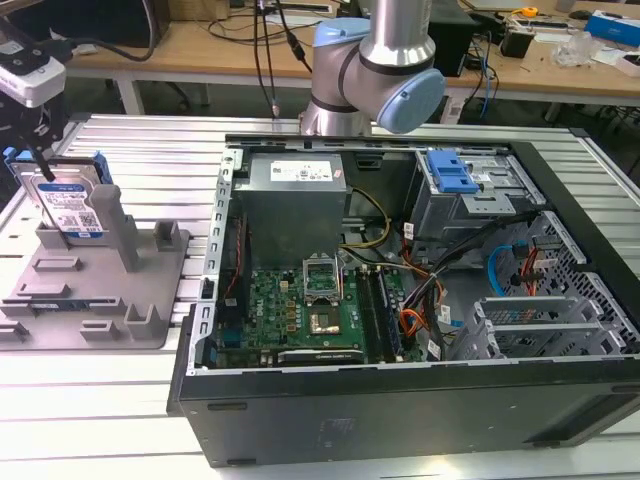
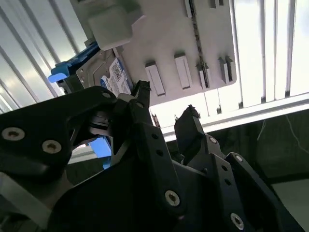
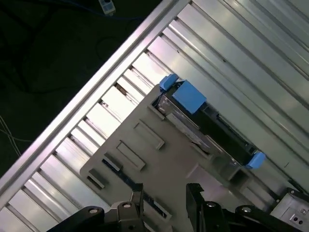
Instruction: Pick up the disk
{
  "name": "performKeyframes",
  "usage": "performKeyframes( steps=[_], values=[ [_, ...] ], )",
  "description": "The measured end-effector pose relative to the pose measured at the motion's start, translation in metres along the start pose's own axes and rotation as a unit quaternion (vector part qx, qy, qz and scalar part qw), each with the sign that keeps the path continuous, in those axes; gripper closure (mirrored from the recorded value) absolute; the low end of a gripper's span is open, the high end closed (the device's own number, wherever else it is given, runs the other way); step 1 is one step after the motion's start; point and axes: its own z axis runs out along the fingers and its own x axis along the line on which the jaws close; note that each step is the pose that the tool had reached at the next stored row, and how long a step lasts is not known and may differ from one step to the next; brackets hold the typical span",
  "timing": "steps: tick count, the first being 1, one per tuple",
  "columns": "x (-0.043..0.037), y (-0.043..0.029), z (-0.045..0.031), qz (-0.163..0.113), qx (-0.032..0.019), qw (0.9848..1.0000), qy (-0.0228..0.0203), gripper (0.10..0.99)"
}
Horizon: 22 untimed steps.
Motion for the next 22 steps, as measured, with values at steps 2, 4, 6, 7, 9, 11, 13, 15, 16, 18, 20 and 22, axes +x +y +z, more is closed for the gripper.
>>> performKeyframes(
  steps=[2, 4, 6, 7, 9, 11, 13, 15, 16, 18, 20, 22],
  values=[
    [0.0, 0.0, 0.0002, -0.024, 0.0001, 0.9997, 0.0008, 0.604],
    [0.0, 0.0, 0.0003, -0.057, 0.0001, 0.9984, 0.002, 0.604],
    [0.0, 0.0, 0.0005, -0.082, 0.0002, 0.9967, 0.0029, 0.604],
    [0.0, 0.0, 0.0006, -0.091, 0.0002, 0.9959, 0.0032, 0.604],
    [0.0, 0.0, 0.0009, -0.118, 0.0003, 0.9929, 0.0041, 0.604],
    [0.0, 0.0, 0.0011, -0.136, 0.0005, 0.9907, 0.0047, 0.604],
    [0.0, 0.0, 0.0013, -0.158, 0.0008, 0.9875, 0.0055, 0.604],
    [0.0, -0.0001, 0.0016, -0.185, 0.001, 0.9827, 0.0063, 0.604],
    [0.0, -0.0001, 0.0017, -0.195, 0.0011, 0.9808, 0.0067, 0.604],
    [0.0, -0.0001, 0.0018, -0.214, 0.0012, 0.9767, 0.0073, 0.604],
    [0.0, -0.0001, 0.0019, -0.235, 0.0013, 0.9719, 0.008, 0.604],
    [0.0, -0.0001, 0.0021, -0.259, 0.0014, 0.9658, 0.0088, 0.604]
  ],
)
